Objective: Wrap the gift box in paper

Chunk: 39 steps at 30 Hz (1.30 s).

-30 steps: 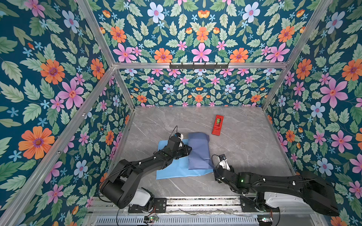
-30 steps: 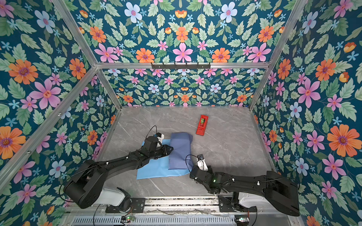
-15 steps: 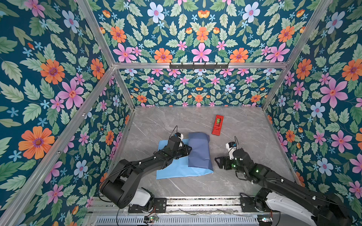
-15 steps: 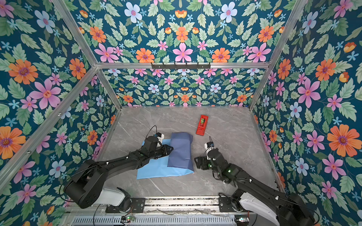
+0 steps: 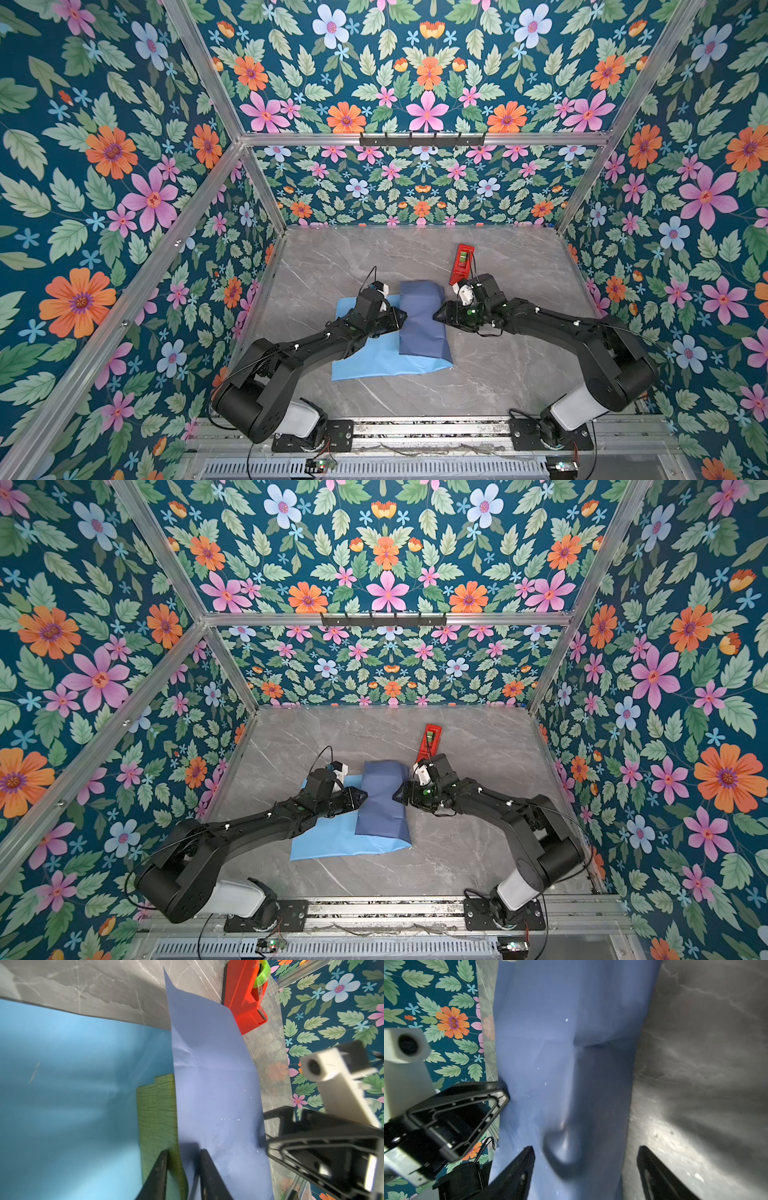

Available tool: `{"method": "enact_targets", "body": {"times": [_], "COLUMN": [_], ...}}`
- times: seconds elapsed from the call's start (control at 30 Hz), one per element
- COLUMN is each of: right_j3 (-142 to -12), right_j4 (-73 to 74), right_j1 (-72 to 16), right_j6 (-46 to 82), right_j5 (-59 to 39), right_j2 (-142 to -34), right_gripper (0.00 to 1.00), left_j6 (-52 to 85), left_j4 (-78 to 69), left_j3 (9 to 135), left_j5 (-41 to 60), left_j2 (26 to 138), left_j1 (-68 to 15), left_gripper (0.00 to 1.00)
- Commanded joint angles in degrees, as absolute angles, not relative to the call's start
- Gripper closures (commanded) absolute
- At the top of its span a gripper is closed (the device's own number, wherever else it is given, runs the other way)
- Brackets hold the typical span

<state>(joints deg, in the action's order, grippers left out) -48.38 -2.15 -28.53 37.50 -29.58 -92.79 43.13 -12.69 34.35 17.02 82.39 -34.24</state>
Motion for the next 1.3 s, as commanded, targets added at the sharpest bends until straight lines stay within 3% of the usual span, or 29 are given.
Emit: {"method": "enact_targets", "body": {"times": [0.0,0.23,0.43,0.7,1.03,1.13,1.27], "right_j3": [-49.8,-50.6,-52.6,-54.9,-58.2,-59.1,-60.7], "right_j4": [-4.3,-7.7,-10.5,-13.8,-18.7,-19.7,-20.9], "right_j1": [-28.5,-28.6,-29.6,-30.1,-30.1,-30.1,-30.1], "right_j6": [36.9,34.5,31.8,28.5,22.8,21.9,21.5], "right_j5": [-30.0,-26.4,-24.4,-23.0,-23.4,-23.4,-23.3], "right_j2": [-96.4,-99.4,-101.3,-101.7,-103.3,-103.5,-103.4], "right_gripper": [0.26,0.26,0.22,0.19,0.18,0.18,0.17], "left_j6": [42.4,44.4,44.1,42.5,44.6,43.8,41.8], "left_j4": [-1.5,-3.6,-3.0,-1.6,-5.7,-5.3,-2.7], "left_j3": [34.3,36.0,38.8,40.1,38.7,39.4,38.6], "left_j5": [15.7,17.4,21.6,21.3,27.1,27.7,26.8], "left_j2": [82.8,79.5,82.4,85.7,84.2,85.5,85.1], "left_j1": [-34.3,-34.2,-33.9,-33.3,-28.8,-28.6,-28.6], "left_gripper": [0.66,0.34,0.24,0.27,0.20,0.24,0.40]}}
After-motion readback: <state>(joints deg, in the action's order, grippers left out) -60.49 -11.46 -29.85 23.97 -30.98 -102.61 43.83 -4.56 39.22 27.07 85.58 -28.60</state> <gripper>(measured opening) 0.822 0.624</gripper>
